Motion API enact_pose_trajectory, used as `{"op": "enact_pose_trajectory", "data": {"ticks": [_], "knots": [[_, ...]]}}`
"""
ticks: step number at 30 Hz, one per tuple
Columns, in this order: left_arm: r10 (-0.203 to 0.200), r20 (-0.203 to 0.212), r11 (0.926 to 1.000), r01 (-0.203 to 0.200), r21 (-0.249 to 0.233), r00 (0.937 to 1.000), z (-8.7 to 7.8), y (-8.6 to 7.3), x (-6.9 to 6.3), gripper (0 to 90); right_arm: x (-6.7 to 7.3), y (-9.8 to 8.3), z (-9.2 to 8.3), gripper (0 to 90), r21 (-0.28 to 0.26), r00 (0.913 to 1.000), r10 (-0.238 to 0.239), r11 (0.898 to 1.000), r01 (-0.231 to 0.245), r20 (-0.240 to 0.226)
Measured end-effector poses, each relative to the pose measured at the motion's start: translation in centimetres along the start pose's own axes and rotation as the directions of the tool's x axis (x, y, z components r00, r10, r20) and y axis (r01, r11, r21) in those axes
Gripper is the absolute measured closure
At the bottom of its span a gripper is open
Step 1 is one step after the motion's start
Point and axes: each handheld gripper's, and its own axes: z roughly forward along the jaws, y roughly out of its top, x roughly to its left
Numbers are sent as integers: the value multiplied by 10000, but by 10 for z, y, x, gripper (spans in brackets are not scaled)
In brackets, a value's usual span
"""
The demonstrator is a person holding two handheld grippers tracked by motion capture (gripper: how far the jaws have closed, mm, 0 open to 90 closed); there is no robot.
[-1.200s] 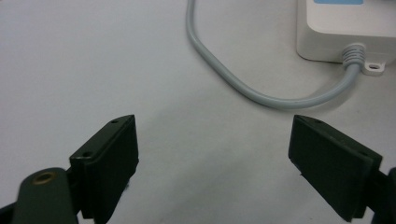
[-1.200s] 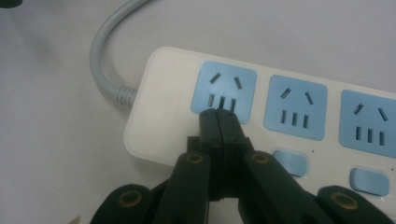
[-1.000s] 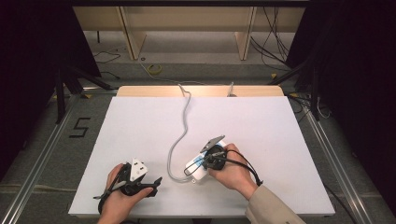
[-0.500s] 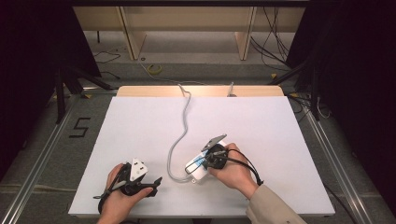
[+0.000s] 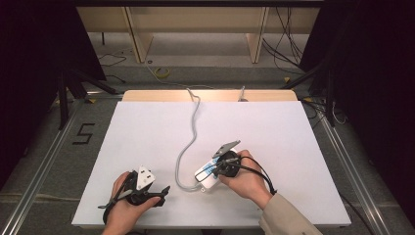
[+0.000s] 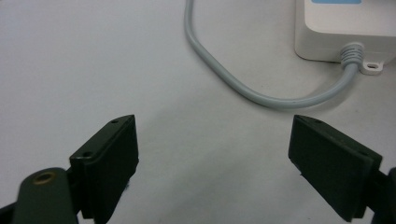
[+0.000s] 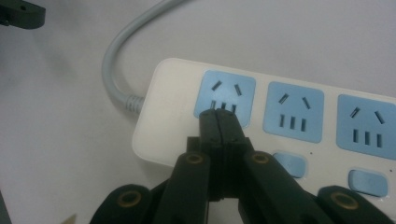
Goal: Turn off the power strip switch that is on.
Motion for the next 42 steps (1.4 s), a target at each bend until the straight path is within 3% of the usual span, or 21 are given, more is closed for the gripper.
{"op": "enact_pose_trajectory", "data": {"ticks": [13,22,28,42], "knots": [[-35,-10,10000,35,-12,10000,0,-1,0,156,-7,-8,-10,900,-571,9999,7,9984,2,148],[-38,-2,10000,38,7,10000,-1,-1,0,156,-21,-30,-25,762,-1065,9986,412,9936,-376,318],[-41,14,10000,41,39,10000,0,-1,0,156,-30,-48,-34,683,-1674,9951,927,9822,-856,350],[-62,87,9999,61,143,9999,0,-3,1,156,-42,-92,-48,498,-2570,9855,1578,9567,-1367,631]]}}
